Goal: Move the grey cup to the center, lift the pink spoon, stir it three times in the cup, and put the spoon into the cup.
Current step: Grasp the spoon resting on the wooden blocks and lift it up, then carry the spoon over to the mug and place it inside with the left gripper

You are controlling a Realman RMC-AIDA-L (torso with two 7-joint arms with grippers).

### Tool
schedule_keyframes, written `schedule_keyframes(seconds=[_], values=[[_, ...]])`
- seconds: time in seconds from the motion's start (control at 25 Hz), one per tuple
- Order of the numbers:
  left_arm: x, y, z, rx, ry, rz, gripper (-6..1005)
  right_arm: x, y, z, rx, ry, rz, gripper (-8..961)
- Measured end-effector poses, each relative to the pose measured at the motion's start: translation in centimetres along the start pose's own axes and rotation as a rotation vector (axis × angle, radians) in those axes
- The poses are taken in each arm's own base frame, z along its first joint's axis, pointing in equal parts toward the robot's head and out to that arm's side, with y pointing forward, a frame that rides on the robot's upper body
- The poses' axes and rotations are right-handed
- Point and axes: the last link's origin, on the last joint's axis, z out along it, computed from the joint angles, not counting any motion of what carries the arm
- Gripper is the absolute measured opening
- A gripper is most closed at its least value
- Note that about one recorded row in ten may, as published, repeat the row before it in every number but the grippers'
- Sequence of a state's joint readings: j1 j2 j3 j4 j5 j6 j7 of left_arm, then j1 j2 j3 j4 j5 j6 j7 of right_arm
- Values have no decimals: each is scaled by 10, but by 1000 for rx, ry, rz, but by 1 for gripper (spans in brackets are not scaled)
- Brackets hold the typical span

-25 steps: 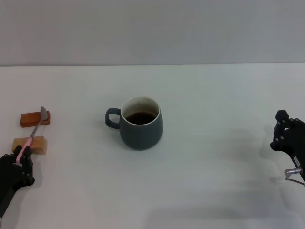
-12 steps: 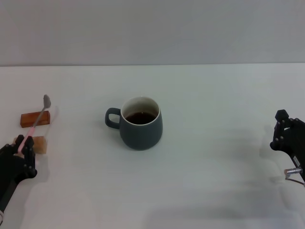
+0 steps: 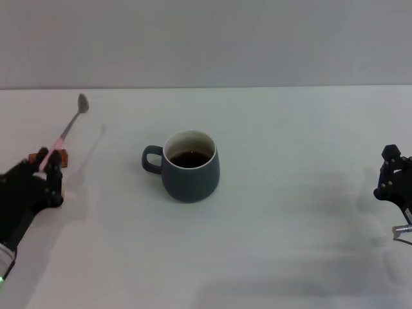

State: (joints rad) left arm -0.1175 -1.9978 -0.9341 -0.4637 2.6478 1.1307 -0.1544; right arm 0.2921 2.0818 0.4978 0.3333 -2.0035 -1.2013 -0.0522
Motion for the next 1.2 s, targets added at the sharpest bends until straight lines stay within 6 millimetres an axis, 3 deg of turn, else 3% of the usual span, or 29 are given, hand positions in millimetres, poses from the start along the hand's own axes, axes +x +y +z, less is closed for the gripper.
schedule_keyframes(seconds=[0.6, 1.2], values=[[49, 0, 39, -67, -17, -7, 142, 3, -7, -13, 32, -2, -2, -1], [100, 19, 62, -114, -116, 92, 142, 2, -27, -34, 141, -44, 1, -1]])
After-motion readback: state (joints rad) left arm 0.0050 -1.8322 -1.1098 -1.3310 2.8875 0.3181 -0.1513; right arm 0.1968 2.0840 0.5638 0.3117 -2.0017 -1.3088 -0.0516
